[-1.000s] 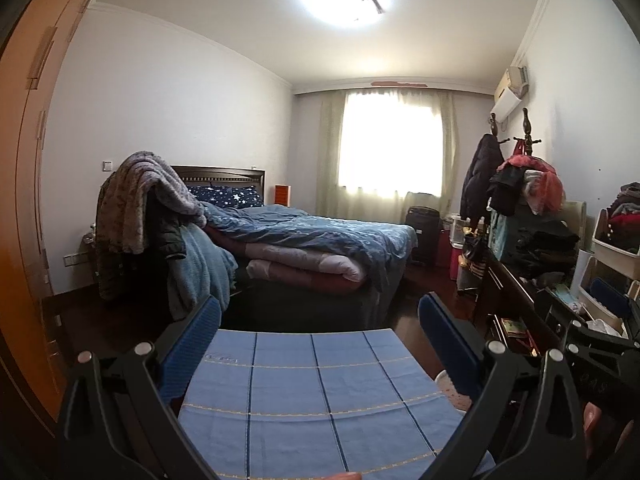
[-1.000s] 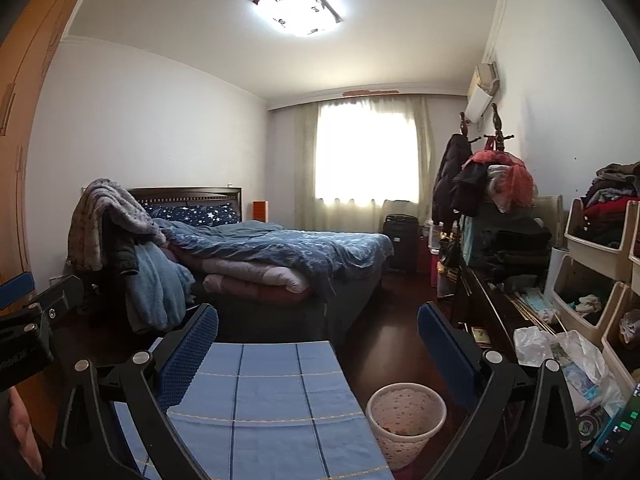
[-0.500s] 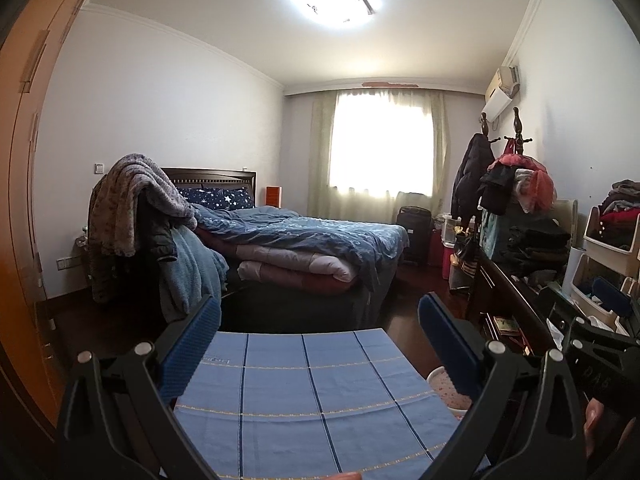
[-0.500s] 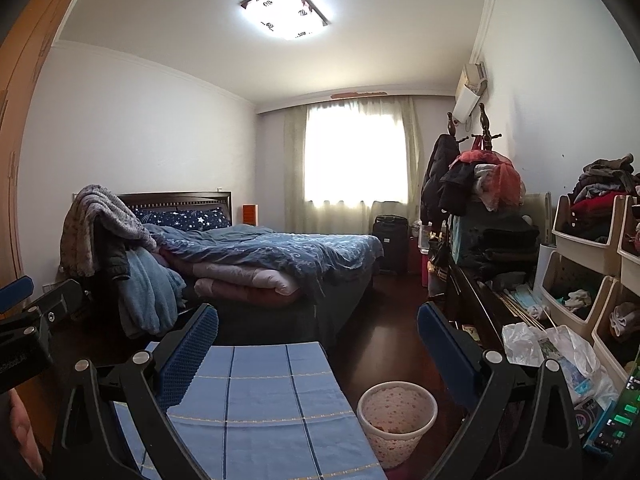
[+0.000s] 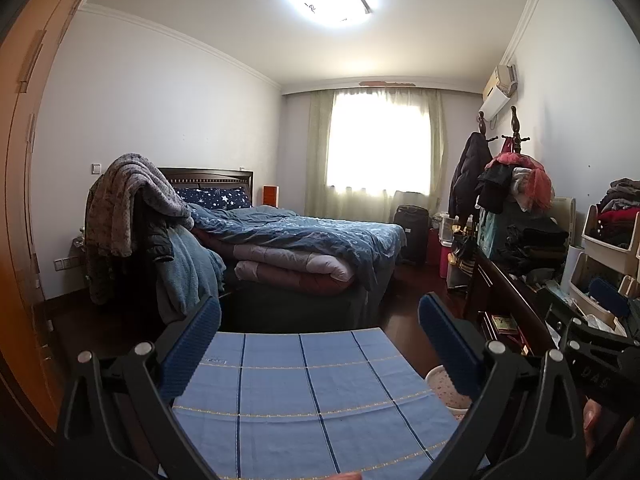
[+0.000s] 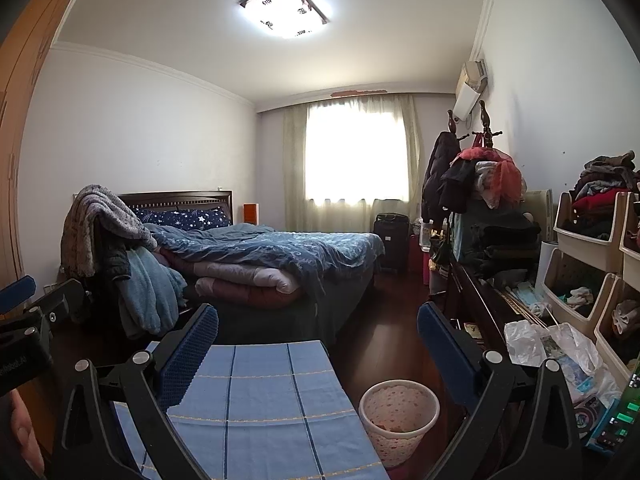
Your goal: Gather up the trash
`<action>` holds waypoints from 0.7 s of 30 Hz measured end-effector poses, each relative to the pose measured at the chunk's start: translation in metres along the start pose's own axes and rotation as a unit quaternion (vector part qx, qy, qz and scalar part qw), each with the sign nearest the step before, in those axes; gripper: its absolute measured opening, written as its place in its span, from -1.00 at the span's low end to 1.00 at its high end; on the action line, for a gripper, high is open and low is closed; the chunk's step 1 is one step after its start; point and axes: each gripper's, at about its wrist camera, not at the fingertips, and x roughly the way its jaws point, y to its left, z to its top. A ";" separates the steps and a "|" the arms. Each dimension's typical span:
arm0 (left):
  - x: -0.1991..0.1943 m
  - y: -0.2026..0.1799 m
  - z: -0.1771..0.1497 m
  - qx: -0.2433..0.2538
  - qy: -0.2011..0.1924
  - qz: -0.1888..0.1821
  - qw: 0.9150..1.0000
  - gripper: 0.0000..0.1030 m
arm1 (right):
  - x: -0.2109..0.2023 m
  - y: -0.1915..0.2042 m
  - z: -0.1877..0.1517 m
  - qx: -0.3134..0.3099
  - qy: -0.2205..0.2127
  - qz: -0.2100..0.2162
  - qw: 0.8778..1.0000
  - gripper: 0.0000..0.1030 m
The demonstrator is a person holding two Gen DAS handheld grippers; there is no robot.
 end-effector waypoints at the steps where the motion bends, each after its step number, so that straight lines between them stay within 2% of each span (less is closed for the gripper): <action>1: 0.000 -0.001 0.000 0.000 0.000 0.000 1.000 0.93 | 0.001 0.002 -0.001 -0.001 0.001 0.001 1.000 0.93; 21: 0.002 -0.008 0.003 -0.007 -0.019 -0.020 1.000 0.93 | 0.007 0.008 -0.004 0.003 0.004 0.001 1.000 0.93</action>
